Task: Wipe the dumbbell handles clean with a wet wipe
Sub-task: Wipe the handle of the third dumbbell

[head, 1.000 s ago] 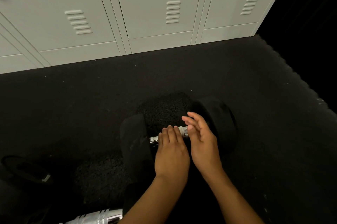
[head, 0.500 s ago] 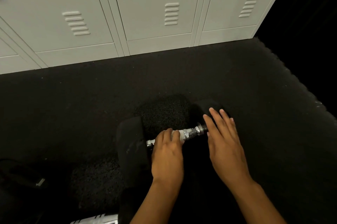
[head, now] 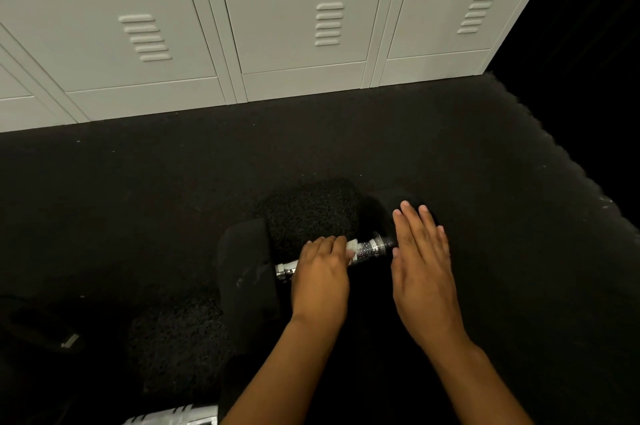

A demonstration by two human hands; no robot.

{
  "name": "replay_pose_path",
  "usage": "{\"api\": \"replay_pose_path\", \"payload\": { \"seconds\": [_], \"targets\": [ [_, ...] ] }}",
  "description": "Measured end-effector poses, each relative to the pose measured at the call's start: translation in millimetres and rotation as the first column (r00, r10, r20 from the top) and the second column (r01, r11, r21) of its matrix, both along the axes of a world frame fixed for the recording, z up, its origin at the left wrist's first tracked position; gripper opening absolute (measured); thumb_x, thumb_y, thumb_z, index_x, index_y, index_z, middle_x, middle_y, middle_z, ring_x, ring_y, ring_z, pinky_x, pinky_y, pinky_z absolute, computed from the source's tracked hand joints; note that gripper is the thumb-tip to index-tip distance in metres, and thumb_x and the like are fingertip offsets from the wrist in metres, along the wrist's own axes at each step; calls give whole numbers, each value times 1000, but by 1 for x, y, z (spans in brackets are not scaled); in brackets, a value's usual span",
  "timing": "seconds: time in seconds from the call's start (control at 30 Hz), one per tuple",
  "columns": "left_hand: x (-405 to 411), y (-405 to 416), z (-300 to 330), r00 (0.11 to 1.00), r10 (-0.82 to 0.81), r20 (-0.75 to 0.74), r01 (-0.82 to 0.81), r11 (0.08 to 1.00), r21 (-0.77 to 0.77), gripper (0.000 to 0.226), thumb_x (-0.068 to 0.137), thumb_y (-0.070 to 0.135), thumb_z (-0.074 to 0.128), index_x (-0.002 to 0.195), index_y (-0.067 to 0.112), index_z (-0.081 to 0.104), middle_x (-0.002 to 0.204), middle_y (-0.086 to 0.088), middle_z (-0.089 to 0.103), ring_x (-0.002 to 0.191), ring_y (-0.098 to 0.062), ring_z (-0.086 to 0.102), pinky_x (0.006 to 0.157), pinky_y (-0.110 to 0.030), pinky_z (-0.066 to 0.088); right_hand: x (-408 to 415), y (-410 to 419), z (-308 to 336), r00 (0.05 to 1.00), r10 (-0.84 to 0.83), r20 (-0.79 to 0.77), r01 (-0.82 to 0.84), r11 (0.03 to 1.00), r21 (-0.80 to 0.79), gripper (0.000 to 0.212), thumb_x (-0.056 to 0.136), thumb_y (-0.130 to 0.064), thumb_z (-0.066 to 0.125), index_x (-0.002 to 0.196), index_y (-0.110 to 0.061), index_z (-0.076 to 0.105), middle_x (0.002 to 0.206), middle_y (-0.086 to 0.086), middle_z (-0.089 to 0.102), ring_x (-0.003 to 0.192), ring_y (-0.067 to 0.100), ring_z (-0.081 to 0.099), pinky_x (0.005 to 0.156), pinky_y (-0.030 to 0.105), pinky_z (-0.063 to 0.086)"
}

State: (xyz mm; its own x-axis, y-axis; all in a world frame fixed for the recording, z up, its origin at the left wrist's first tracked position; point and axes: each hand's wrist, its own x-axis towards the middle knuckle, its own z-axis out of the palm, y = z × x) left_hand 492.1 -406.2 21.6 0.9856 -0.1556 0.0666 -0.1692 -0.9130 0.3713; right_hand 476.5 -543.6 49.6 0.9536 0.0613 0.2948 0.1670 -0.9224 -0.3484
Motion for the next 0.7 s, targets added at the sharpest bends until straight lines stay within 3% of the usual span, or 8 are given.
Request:
{"api": "replay_pose_path", "payload": {
  "seconds": [0.1,0.17,0.23,0.37,0.43,0.53,0.63,0.7],
  "targets": [
    [-14,4,-2,995,20,94,-15,998,-61,27,85,16,48,106,9,64,105,-10,68,96,-24,65,86,-36,52,-2,0,-1,1000,-7,7,7,1000,15,50,92,-17,28,141,-9,25,150,5,26,140,17,13,114,34,6],
    [-21,4,-2,994,11,105,-3,997,-72,37,73,3,70,108,11,61,110,-13,67,100,-27,64,87,-38,52,-3,0,0,1000,-5,6,5,1000,17,50,92,-17,28,141,-10,24,150,4,26,140,16,12,114,33,5],
    [-17,3,-2,996,35,83,-29,997,-72,38,65,2,79,99,11,64,110,-16,66,95,-30,66,82,-40,53,-3,-1,0,1000,-1,2,1,1000,9,51,92,-18,28,142,-11,24,150,4,26,141,16,11,114,32,4],
    [-2,2,7,994,106,11,-104,988,-110,2,84,9,66,83,8,66,103,-14,68,77,-30,66,63,-35,52,-1,0,0,1000,-7,-4,7,1000,4,50,91,-17,28,141,-12,24,150,3,26,141,15,11,114,31,4],
    [-6,3,7,996,88,15,-87,993,-77,8,83,6,66,91,7,68,94,-9,69,80,-25,66,66,-35,53,-2,0,-1,1000,-12,0,12,1000,11,50,92,-17,28,141,-12,24,150,3,26,141,15,11,114,31,4],
    [-9,3,11,998,64,2,-64,996,-56,21,88,9,59,109,12,65,106,-3,67,97,-20,62,78,-29,49,-3,0,-1,1000,-19,10,19,1000,15,50,91,-16,28,141,-12,24,150,3,26,141,16,12,114,32,5],
    [9,1,16,998,7,-57,-9,999,-43,23,99,25,38,110,22,58,106,2,63,95,-19,59,66,-26,34,-1,0,-2,1000,-18,10,18,1000,10,50,91,-16,28,141,-11,26,149,4,28,140,16,13,114,33,6],
    [18,-1,22,995,-40,-87,42,999,20,26,100,31,33,111,26,57,104,2,65,93,-20,60,64,-27,33,-1,0,-1,1000,-15,4,15,1000,8,50,91,-16,28,141,-10,27,149,4,28,140,16,13,114,31,5]
  ]
}}
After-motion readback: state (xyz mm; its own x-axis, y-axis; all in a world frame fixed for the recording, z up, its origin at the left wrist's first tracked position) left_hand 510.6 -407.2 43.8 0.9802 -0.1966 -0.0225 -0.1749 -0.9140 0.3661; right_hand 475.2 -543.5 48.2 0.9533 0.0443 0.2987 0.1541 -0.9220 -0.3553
